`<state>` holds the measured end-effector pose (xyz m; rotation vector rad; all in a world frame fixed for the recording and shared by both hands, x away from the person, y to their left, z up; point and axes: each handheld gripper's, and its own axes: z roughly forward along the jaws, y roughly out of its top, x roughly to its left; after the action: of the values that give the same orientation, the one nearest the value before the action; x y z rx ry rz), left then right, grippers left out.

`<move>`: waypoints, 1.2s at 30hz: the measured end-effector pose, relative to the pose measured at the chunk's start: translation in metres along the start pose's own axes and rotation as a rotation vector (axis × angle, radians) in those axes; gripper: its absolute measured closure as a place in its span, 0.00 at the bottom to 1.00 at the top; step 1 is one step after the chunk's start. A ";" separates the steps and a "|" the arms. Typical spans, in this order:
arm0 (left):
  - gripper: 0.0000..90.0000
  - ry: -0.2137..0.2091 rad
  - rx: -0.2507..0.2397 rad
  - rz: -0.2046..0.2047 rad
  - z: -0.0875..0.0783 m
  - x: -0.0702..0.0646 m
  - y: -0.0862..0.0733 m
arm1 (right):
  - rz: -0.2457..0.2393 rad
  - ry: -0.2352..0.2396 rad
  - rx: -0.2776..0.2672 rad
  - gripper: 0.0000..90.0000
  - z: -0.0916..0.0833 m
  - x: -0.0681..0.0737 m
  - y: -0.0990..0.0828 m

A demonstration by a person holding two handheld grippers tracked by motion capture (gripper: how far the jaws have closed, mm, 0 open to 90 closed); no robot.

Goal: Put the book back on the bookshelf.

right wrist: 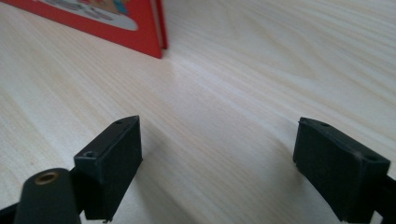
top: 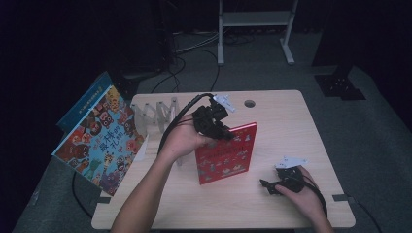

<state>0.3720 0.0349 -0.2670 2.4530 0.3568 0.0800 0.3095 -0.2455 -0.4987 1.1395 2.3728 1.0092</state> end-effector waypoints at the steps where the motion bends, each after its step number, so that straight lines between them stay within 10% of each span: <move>1: 0.88 0.006 0.000 -0.008 -0.004 0.000 -0.002 | 0.003 -0.003 0.000 0.16 -0.001 -0.002 0.001; 18: 0.88 0.071 -0.052 -0.110 -0.067 -0.003 -0.047 | 0.067 -0.078 -0.001 0.16 0.007 -0.040 0.005; 36: 0.88 0.157 -0.090 -0.226 -0.143 -0.005 -0.123 | 0.085 -0.097 -0.027 0.13 0.012 -0.045 0.005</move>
<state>0.3177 0.2118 -0.2296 2.3070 0.6817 0.1879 0.3469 -0.2724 -0.5037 1.2596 2.2458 0.9876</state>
